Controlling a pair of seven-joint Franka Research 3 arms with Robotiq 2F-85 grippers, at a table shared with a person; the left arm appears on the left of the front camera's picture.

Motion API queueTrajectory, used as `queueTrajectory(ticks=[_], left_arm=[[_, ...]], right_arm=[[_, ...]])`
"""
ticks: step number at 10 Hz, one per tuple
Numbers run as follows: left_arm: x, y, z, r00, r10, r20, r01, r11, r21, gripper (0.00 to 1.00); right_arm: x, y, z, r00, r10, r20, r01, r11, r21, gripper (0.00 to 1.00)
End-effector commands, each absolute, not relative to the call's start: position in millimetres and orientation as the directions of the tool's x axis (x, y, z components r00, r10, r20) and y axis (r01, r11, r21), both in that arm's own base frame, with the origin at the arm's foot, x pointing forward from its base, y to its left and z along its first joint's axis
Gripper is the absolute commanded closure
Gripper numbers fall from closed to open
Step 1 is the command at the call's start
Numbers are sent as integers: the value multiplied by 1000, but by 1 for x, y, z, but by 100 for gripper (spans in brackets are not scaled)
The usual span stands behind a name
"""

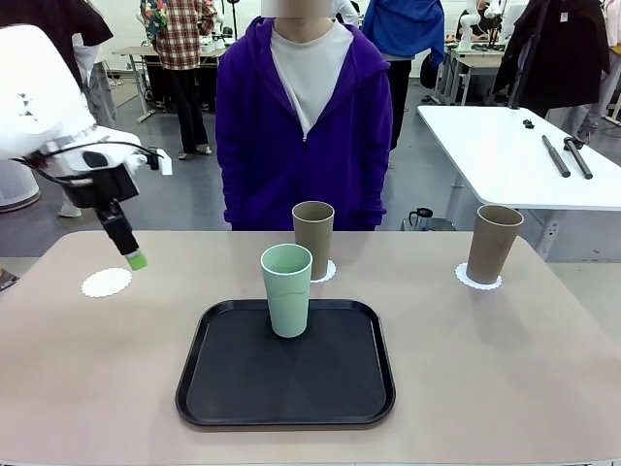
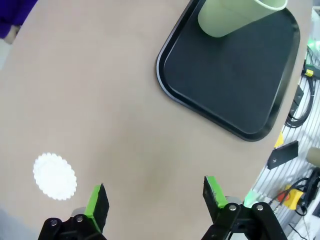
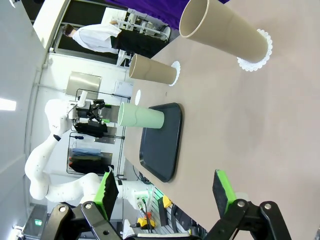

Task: Place coasters on the table and set cups on them.
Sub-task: Take one Reusable plastic cup from the Flat Tray and place it on a coaster set by the human.

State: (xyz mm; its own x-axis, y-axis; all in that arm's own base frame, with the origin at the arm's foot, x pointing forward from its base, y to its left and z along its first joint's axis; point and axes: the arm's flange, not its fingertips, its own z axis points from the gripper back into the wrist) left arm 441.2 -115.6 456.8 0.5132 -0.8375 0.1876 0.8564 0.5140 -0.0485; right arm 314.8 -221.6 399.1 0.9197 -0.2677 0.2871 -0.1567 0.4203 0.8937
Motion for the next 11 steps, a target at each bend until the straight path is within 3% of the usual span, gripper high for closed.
queueTrajectory(ticks=[1, 9, 11], left_arm=[[451, -120, 446, 492, -848, 195, 868, 495, -40, 0], [448, -123, 445, 502, -843, 193, 863, 503, -46, 0], [454, -146, 442, 320, -774, 546, 942, 323, -94, 0]], right_arm=[[315, -222, 400, 918, -270, 290, -160, 419, 894, 0], [315, -222, 400, 918, -270, 290, -160, 419, 894, 0], [315, -222, 400, 918, -270, 290, -160, 419, 894, 0]])
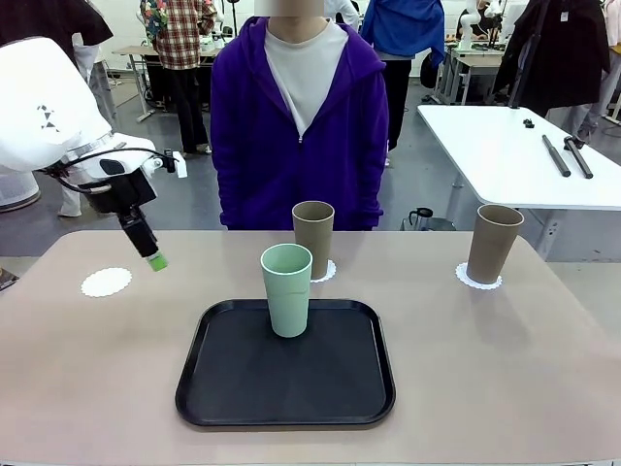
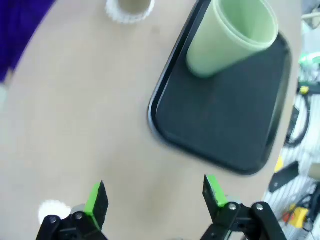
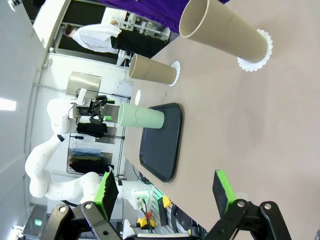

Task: Place coasters on the table and set cups on them.
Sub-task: Take one Reusable plastic cup from the Flat Tray and place it on a coaster set by the human.

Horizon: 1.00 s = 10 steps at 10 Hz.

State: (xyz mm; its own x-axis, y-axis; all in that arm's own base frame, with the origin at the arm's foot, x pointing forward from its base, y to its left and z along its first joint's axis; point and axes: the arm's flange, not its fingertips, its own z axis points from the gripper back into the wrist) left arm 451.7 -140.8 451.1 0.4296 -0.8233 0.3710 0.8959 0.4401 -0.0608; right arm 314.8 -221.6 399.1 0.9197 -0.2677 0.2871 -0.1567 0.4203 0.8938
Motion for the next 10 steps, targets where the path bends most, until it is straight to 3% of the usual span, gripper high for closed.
queueTrajectory(ticks=[1, 3, 7, 8, 10], left_arm=[[462, -149, 444, 219, -697, 683, 970, 231, -76, 0], [460, -135, 426, 48, -496, 867, 996, 94, -1, 0], [471, -107, 363, 138, -196, 971, 985, 132, -113, 0], [470, -109, 350, 138, -203, 969, 982, 154, -107, 0], [469, -117, 324, 168, -249, 954, 986, 60, -158, 0]], right_arm=[[315, -222, 400, 918, -270, 290, -160, 419, 894, 0], [315, -222, 400, 918, -270, 290, -160, 419, 894, 0], [315, -222, 400, 918, -270, 290, -160, 419, 894, 0], [315, -222, 400, 918, -270, 290, -160, 419, 894, 0], [315, -222, 400, 918, -270, 290, -160, 419, 894, 0]])
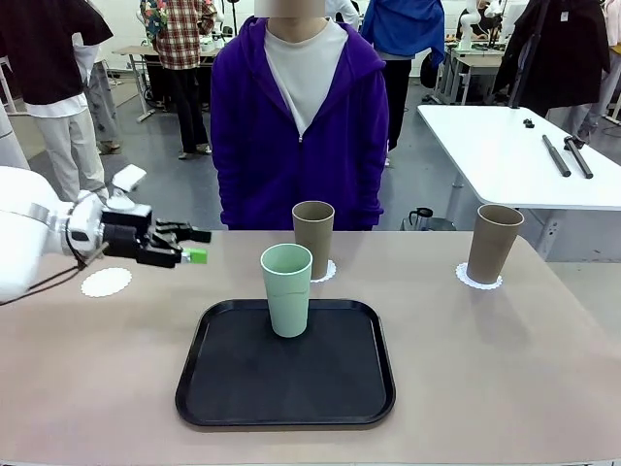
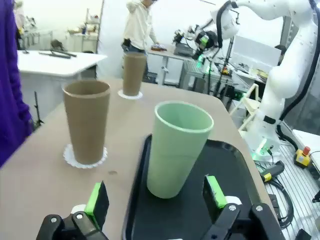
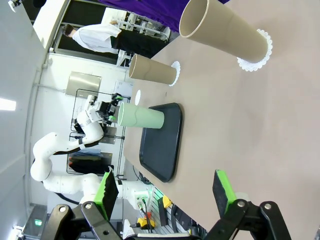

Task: Place coasters on the table and set cups on them.
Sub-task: Take one Reusable plastic cup from the Flat Tray and place it on a coaster set by the human.

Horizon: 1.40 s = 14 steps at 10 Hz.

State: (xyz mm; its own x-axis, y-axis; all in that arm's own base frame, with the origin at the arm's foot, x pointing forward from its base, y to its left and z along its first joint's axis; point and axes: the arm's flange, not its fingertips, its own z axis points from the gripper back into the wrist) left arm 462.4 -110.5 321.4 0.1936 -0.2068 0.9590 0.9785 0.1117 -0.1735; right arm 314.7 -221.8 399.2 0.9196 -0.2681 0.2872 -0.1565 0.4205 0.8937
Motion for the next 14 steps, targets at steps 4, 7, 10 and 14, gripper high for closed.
queueTrajectory(ticks=[4, 7, 10, 14], left_arm=[[468, -148, 289, 162, -331, 930, 984, -18, -178, 0], [461, -146, 290, 195, -302, 933, 979, -2, -206, 0], [462, -148, 289, 185, -323, 928, 980, -6, -197, 0], [470, -162, 253, 80, -221, 972, 992, -76, -99, 0]], right_arm=[[315, -222, 400, 918, -270, 290, -160, 419, 894, 0], [315, -222, 400, 918, -270, 290, -160, 419, 894, 0], [315, -222, 400, 918, -270, 290, -160, 419, 894, 0], [315, -222, 400, 918, -270, 290, -160, 419, 894, 0]])
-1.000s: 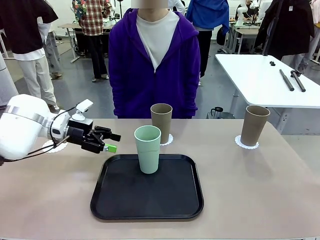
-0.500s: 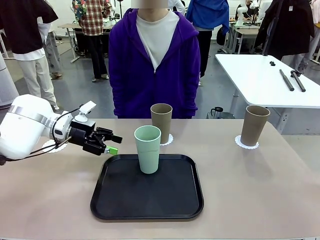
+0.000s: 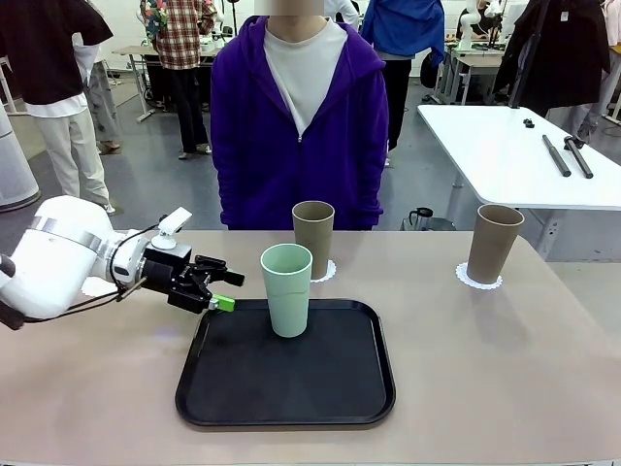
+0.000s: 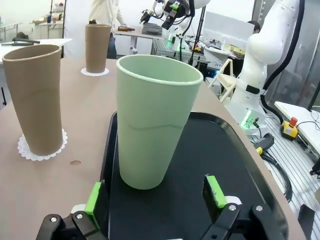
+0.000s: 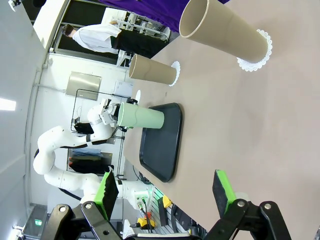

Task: Place coasters on the table and set cups on them.
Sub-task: Take one Reusable plastic cup from the Flat Tray and place it on a coaster set by the human.

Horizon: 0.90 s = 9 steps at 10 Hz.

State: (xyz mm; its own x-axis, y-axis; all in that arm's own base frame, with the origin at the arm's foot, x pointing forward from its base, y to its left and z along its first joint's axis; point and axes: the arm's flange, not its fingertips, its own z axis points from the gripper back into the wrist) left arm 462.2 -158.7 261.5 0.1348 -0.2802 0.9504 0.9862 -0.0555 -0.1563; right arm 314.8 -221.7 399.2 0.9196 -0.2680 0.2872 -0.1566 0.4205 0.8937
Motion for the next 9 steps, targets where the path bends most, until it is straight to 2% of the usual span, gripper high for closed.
queueTrajectory(ticks=[1, 4, 9], left_arm=[[476, -165, 249, 89, -190, 978, 991, -78, -106, 0], [488, -177, 243, 69, -153, 986, 992, -89, -84, 0], [493, -206, 233, 129, -140, 982, 976, -159, -151, 0]], right_arm=[[315, -222, 400, 918, -270, 290, -160, 419, 894, 0], [315, -222, 400, 918, -270, 290, -160, 419, 894, 0], [315, -222, 400, 918, -270, 290, -160, 419, 894, 0]])
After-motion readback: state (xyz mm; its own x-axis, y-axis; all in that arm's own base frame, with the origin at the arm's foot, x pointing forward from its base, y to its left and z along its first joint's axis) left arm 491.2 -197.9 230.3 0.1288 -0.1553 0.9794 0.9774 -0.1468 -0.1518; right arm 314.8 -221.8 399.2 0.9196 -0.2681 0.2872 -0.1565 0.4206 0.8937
